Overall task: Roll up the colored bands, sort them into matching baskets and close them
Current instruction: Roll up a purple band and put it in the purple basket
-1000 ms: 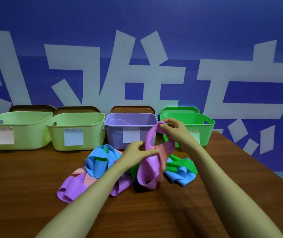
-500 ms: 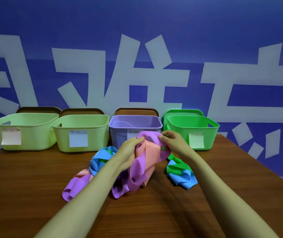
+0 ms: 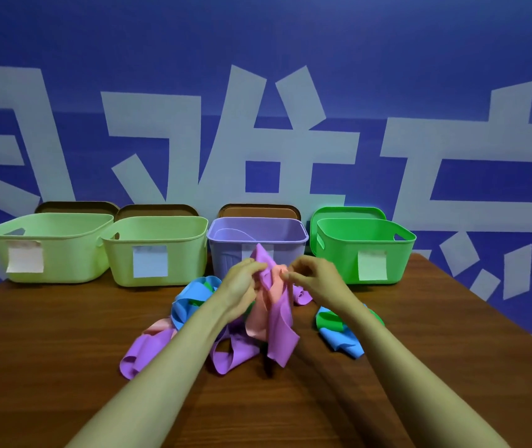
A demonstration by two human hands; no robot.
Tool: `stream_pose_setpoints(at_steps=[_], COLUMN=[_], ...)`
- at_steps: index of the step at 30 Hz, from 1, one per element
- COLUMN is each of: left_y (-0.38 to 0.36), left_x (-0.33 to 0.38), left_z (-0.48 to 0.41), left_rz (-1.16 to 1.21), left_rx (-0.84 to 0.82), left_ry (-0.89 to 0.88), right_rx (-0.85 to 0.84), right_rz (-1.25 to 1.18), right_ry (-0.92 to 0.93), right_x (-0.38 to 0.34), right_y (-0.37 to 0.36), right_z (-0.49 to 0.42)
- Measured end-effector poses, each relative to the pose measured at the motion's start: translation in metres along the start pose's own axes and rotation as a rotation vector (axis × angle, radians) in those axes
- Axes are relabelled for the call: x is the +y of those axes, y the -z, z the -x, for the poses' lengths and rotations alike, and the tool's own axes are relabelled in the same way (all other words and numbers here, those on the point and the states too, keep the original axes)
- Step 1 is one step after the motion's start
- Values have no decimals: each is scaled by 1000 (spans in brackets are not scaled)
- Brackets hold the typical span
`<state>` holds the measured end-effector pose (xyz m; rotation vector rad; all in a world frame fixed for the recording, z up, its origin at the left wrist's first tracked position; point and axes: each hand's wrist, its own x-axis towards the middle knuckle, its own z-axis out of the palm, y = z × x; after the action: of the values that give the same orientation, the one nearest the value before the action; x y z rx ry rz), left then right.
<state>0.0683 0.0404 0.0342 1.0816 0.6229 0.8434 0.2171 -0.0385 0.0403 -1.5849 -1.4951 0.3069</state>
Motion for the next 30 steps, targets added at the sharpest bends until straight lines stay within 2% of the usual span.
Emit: stream_pose_setpoints(at_steps=[2, 5, 8, 10, 13, 15, 17, 19, 20, 22, 24, 27, 29, 30], left_y=[7, 21, 34, 37, 28, 21, 21, 22, 23, 28, 36, 45, 47, 45], left_x=[-1, 0, 1, 2, 2, -1, -8, -8, -6, -2, -2, -8, -13, -14], left_z=[-1, -5, -6, -5, 0, 2, 3, 5, 6, 5, 3, 0, 0, 3], left_rz=[-111, -189, 14, 139, 212, 4, -234, -270, -247, -153, -73, -150, -235, -289], left_rx=[40, 174, 242, 204, 77, 8, 31, 53, 74, 187, 285, 304, 309, 317], left_ry=[-8, -24, 49, 115, 188, 159, 44, -48, -71, -77, -77, 16, 77, 85], right_rx=[-23, 59, 152, 175, 56, -56, -164, -171, -124, 7, 91, 68, 70, 84], right_rz=[-58, -407, -841, -1029, -922, -898, -633, -300, -267, -424, -713, -1251, -1420, -1423], right_ry=[-3, -105, -294, -377, -388, -375, -369, -319, -307, -303, -339, -396, -351, -331], right_x=[2, 1, -1, -3, -8, -8, -8, -10, -9, -4, 0, -2, -4, -6], right_y=[2, 9, 21, 25, 19, 15, 14, 13, 13, 14, 17, 23, 25, 25], right_z=[-1, -2, -1, -2, -3, -3, -1, 1, 0, -5, -10, -11, -11, -12])
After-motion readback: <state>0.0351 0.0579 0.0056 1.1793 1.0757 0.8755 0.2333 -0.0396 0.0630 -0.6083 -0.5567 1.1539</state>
